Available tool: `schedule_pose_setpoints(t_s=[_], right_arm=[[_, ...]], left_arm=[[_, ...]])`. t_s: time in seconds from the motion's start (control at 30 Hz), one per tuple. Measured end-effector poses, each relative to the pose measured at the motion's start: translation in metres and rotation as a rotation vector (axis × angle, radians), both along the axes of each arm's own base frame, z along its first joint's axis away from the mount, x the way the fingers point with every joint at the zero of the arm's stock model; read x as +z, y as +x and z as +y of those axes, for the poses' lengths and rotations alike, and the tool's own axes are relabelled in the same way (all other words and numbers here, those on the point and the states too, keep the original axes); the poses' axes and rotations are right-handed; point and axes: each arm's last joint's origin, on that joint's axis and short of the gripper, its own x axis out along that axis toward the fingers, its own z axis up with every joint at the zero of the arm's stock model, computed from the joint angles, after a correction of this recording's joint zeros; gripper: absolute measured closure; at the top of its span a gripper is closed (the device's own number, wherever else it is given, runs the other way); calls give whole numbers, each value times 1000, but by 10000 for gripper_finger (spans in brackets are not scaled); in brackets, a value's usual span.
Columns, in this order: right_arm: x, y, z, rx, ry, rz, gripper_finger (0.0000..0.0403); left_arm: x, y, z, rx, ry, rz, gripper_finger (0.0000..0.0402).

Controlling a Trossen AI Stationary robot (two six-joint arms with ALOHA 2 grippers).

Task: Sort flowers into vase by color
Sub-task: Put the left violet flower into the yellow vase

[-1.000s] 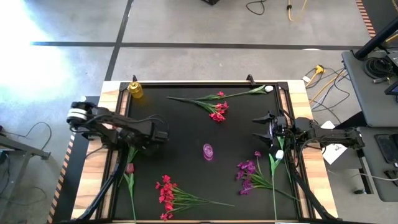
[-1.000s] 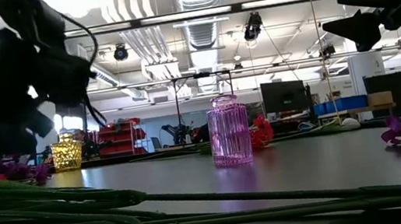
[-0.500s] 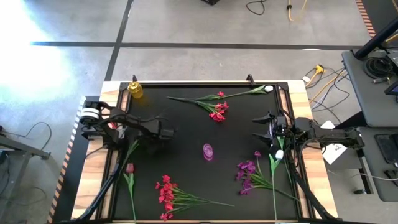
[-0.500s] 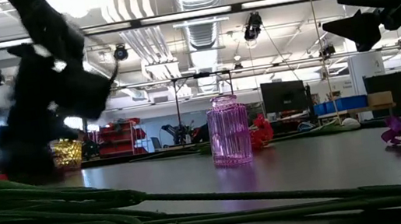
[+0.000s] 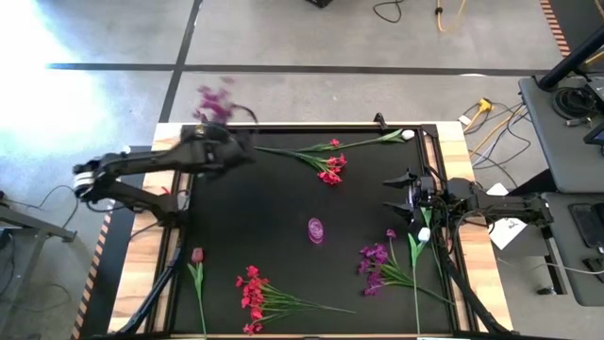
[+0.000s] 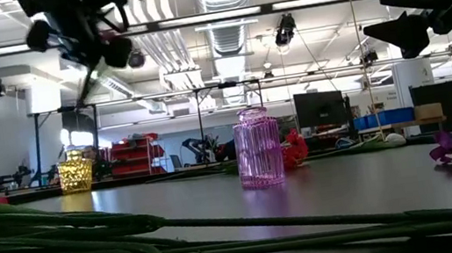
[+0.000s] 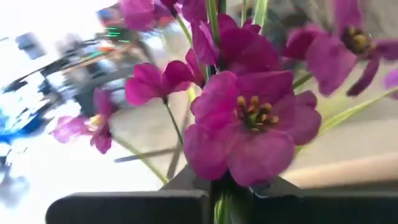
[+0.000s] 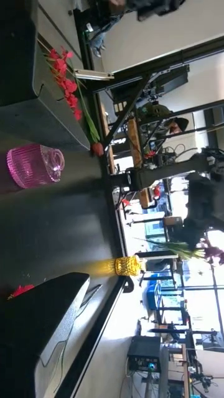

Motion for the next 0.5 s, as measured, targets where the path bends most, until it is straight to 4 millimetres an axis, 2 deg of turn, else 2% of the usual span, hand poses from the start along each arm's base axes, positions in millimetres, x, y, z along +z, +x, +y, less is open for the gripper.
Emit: schedule_pose_setpoints(t_s=[0.17,0.33,0.43,0.5], right_arm=[[0,0,0,0,0,0,76],[0,0,0,0,0,0,76],[0,0,0,0,0,0,76],[0,0,0,0,0,0,76]], left_arm=[[20,-26,18,146,107,-172,400],[39,-31,37,247,192,-225,400],[52,-30,56,211,201,-294,400],[57,-29,71,112,219,-312,400]])
